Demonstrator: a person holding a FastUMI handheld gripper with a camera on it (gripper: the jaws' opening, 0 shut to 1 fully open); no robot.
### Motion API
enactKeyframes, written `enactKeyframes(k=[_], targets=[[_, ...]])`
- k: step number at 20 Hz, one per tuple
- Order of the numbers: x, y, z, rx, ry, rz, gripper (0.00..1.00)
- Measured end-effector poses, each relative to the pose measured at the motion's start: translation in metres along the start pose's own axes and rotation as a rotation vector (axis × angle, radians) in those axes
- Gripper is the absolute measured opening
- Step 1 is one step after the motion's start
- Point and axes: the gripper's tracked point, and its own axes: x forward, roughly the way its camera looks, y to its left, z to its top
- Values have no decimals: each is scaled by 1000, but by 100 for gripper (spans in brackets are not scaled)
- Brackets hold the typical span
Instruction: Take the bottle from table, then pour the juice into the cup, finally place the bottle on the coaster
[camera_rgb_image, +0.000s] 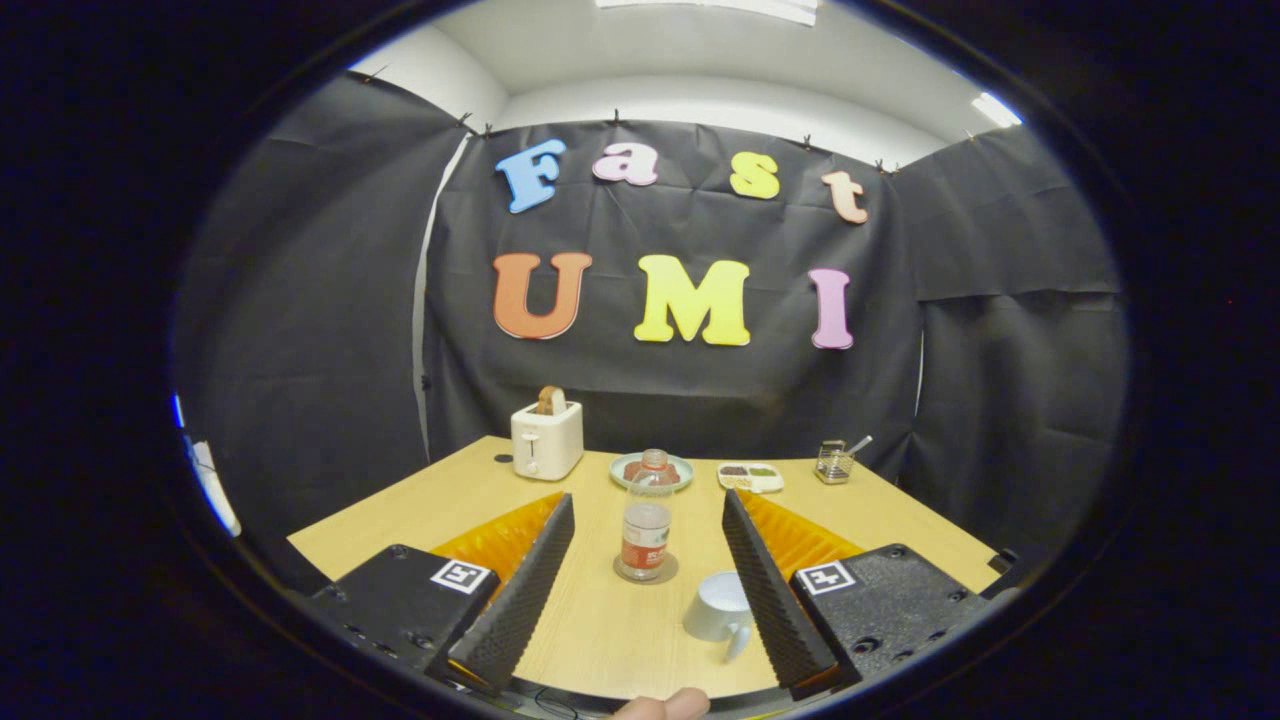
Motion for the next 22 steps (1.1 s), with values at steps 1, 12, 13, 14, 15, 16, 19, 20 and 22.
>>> enactKeyframes(k=[1,12,13,14,15,16,19,20,22], targets=[[-7,-2,7,4,0,5,96],[-70,-33,100,59,-67,19,95],[-75,-35,103,63,-69,13,96],[-80,-43,104,59,-68,-5,96],[-85,-46,105,55,-70,-15,95],[-88,-47,106,52,-70,-26,96],[-99,-54,104,54,-82,-54,96],[-100,-55,101,62,-81,-59,96],[-101,-54,94,86,-74,-63,96]])
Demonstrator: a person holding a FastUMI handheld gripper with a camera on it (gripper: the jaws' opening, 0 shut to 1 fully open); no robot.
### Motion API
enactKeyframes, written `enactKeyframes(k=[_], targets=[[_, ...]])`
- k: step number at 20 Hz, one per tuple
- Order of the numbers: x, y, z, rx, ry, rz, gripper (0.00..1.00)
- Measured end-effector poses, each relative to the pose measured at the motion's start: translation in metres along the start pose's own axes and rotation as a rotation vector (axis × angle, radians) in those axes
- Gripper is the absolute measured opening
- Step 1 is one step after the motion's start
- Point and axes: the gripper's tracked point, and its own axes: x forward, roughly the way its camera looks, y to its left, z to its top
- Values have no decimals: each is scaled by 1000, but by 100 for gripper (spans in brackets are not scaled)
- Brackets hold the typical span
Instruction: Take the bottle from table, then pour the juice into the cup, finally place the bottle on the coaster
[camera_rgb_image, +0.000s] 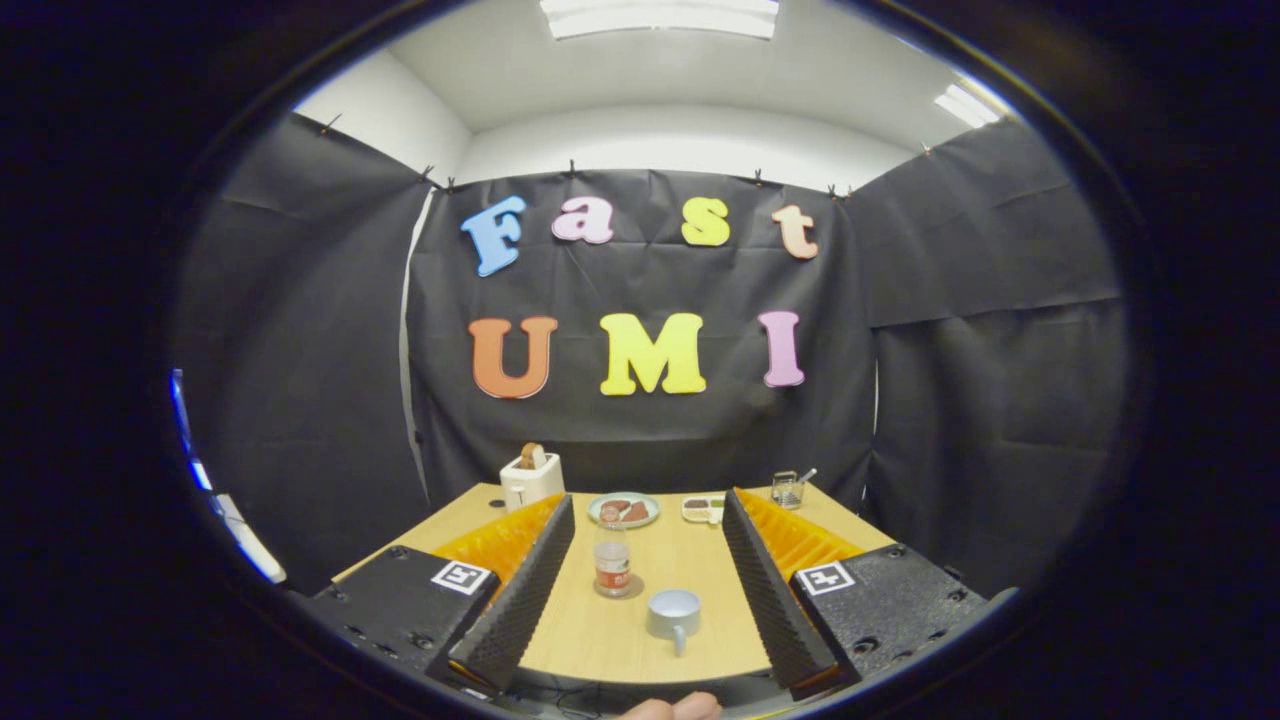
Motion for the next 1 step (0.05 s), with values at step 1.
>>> enactKeyframes(k=[1], targets=[[0,-1,-1,7,2,-5,96]])
